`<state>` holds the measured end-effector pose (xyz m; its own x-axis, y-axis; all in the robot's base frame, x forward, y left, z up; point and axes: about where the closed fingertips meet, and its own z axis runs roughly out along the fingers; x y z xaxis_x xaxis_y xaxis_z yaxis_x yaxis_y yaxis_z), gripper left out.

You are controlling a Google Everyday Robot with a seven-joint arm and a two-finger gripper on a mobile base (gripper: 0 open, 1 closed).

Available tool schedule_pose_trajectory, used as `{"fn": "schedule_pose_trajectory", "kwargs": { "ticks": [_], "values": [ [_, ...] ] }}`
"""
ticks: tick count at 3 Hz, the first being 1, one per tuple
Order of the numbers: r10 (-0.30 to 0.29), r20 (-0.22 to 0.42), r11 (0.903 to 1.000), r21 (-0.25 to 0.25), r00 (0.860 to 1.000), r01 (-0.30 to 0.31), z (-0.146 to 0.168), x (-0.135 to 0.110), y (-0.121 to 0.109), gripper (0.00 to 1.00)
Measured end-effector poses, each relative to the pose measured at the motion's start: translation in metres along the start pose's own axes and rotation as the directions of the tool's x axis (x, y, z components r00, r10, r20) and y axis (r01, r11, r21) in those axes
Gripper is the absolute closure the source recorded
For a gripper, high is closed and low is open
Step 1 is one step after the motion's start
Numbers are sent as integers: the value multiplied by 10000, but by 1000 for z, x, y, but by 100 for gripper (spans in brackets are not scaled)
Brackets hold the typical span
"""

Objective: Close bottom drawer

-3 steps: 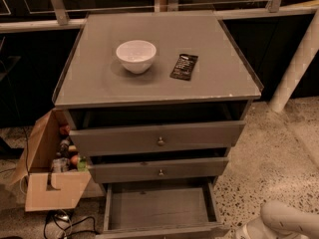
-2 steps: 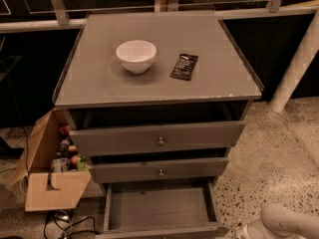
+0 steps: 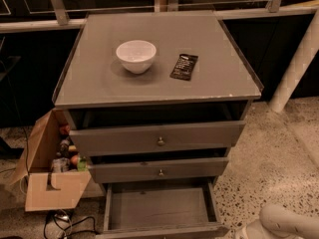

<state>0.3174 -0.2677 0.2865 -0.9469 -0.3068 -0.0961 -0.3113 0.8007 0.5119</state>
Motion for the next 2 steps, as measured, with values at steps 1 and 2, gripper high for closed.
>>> {"fn": "schedule_pose_trajectory", "kwargs": {
  "ticks": [1,2],
  "values": [
    [771,189,9953,-600,9968,-758,22,16,-13,100],
    [1783,124,9731,-1502,9839,-1745,67,29,-23,100]
  ]
}}
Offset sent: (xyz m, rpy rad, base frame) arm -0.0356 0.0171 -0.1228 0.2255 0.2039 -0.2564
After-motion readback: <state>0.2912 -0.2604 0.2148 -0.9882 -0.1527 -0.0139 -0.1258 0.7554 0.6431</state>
